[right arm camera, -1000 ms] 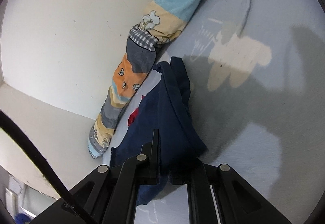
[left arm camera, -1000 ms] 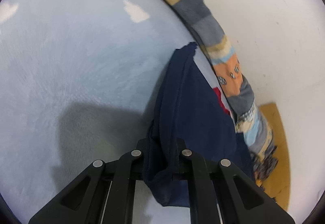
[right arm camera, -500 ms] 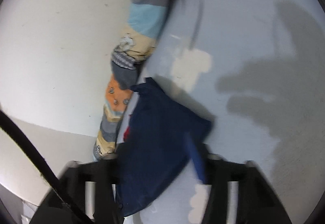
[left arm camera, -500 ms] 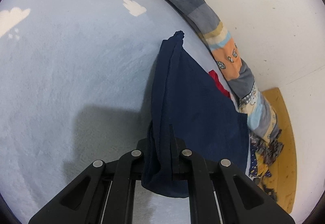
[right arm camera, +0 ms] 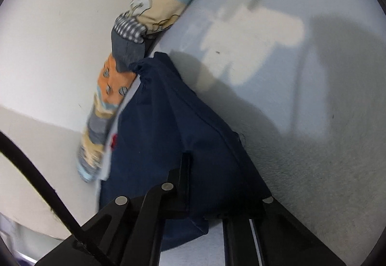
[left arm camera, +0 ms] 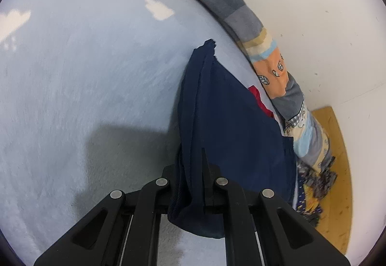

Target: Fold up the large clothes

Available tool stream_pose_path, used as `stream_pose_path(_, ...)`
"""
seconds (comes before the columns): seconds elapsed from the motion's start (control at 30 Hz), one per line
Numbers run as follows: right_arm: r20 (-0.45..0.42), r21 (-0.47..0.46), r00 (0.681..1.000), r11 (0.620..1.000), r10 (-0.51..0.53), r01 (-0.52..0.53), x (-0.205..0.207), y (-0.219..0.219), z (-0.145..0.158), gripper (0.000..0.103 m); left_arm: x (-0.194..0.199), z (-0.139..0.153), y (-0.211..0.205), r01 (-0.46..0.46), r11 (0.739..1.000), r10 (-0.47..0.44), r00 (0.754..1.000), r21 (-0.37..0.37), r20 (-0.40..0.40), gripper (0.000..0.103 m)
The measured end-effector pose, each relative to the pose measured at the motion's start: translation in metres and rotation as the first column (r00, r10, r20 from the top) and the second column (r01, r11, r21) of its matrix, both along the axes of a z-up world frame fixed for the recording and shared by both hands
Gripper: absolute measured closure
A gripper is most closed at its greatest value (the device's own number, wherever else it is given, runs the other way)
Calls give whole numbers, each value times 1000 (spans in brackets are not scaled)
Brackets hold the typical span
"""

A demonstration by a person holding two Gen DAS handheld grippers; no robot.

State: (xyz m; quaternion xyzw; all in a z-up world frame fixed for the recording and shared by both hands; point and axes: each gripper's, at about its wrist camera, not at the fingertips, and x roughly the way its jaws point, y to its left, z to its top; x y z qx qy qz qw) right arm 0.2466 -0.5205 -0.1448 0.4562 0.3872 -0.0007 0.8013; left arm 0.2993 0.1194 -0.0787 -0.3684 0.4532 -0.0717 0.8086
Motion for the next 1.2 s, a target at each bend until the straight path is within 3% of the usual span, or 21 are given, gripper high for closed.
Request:
stream_pose_path(0.17, 20, -181, 999, 983, 29, -25, -22, 16, 49, 100, -7, 14, -2, -8, 999, 7, 1000, 31, 25, 94)
stream_pose_path(0.4, -18, -221, 998, 973, 66, -68, -64, 32, 85, 100, -39, 34, 8, 36, 998, -38, 999, 53, 25, 94)
stream_pose_path(0.53, -70, -192, 993, 975, 100, -112, -108, 39, 84, 100, -64, 34, 17, 62, 996, -62, 998, 60, 8, 94)
stream_pose_path(0.63, -126, -122, 987, 986, 101, -116, -134, 37, 66, 99, -83, 18, 25, 70, 996, -66, 995, 58, -72, 93)
stream_pose_path(0.7, -167, -55, 981, 993, 95, -106, -144, 31, 48, 95, -89, 8, 28, 65, 995, -54, 989, 72, -138, 88)
stream_pose_path(0.73, -186, -33, 977, 993, 103, -111, -145, 29, 42, 93, -91, 6, 30, 49, 992, -29, 985, 115, -170, 79)
stream_pose_path(0.77, -220, -35, 972, 995, 87, -97, -146, 25, 36, 83, -93, 8, 32, 27, 983, 6, 983, 180, -185, 71)
stream_pose_path(0.8, -231, -32, 971, 997, 63, -73, -148, 21, 35, 76, -97, 14, 36, -9, 970, 53, 983, 241, -175, 71)
stream_pose_path(0.9, -229, -87, 973, 996, 16, -36, -150, 16, 44, 74, -104, 38, 42, -99, 942, 134, 987, 322, -90, 71)
stream_pose_path(0.93, -218, -96, 976, 995, 16, -38, -149, 17, 47, 73, -105, 52, 37, -118, 925, 137, 990, 360, -27, 71)
stream_pose_path(1.0, -194, -92, 981, 996, 6, -24, -146, 15, 50, 71, -102, 67, 21, -99, 910, 93, 995, 403, 35, 67)
stream_pose_path(1.07, -209, -82, 978, 997, -18, 1, -142, 10, 49, 69, -97, 79, -10, -59, 874, 19, 996, 483, 88, 45)
stream_pose_path(1.1, -219, -64, 975, 998, -28, 14, -142, 8, 46, 61, -96, 83, -26, -43, 860, -16, 994, 509, 111, 41)
stream_pose_path(1.2, -274, -73, 955, 993, -110, 93, -153, -6, 40, 51, -90, 90, -82, 55, 819, -165, 976, 571, 144, 40)
